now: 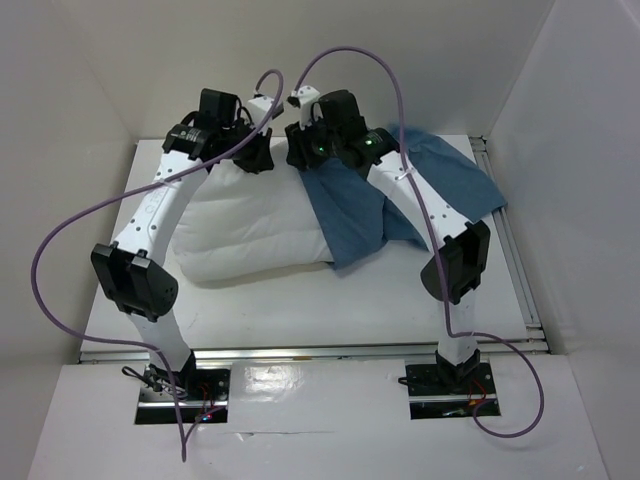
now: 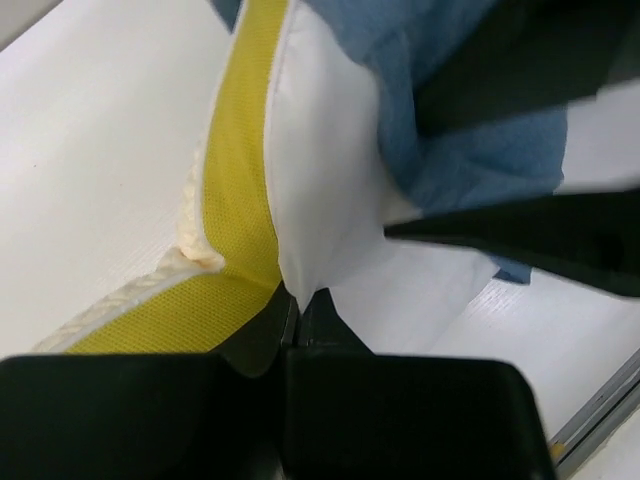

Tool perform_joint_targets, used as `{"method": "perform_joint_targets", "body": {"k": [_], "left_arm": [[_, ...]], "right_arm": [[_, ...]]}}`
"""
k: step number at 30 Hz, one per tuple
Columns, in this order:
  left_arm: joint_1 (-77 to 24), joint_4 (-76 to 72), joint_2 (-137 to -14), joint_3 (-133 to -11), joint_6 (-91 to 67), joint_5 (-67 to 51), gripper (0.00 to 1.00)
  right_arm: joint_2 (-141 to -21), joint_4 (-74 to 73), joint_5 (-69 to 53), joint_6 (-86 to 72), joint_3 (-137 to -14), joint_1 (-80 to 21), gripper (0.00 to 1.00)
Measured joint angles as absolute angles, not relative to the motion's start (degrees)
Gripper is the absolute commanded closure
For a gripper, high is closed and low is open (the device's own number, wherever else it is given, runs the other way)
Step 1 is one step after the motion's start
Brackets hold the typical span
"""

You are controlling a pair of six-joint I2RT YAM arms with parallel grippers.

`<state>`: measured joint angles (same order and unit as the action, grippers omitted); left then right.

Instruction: Put the pillow into the pillowcase

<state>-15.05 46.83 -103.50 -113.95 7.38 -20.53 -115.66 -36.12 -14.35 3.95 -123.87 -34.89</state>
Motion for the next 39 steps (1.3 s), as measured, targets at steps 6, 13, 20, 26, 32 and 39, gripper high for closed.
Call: {"method": "perform_joint_targets", "body": {"k": [6, 13, 20, 26, 32, 39], "left_arm": [[-18.1, 44.4, -99.2, -108.2, 8.1, -19.7, 1.0], [-22.5, 42.0, -94.8, -103.0, 11.6, -17.1, 1.0], [-24.5, 41.0, -94.1, -102.9, 13.6, -15.6, 1.0], [-24.8, 41.0, -94.1, -102.9, 13.8, -14.8, 1.0], [-24.9, 41.0, -94.1, -103.0, 14.9, -14.5, 1.0], [-24.9, 41.0, -94.1, -103.0, 15.1, -13.7, 1.0]], "right_arm": [[-111.4, -30.1, -8.6, 2.4, -119.0, -29.5, 0.42], [-111.0, -26.3, -4.1, 1.6, -118.9, -26.0, 0.4], [-112.2, -26.0, -6.3, 1.5, -121.6, -26.5, 0.33], [-114.1, -26.8, -8.0, 2.0, -123.8, -26.5, 0.26], [-117.2, -31.5, -7.7, 3.2, -127.7, -26.5, 0.2], [-118.6, -36.4, -7.9, 5.7, -127.9, -26.5, 0.91]]}}
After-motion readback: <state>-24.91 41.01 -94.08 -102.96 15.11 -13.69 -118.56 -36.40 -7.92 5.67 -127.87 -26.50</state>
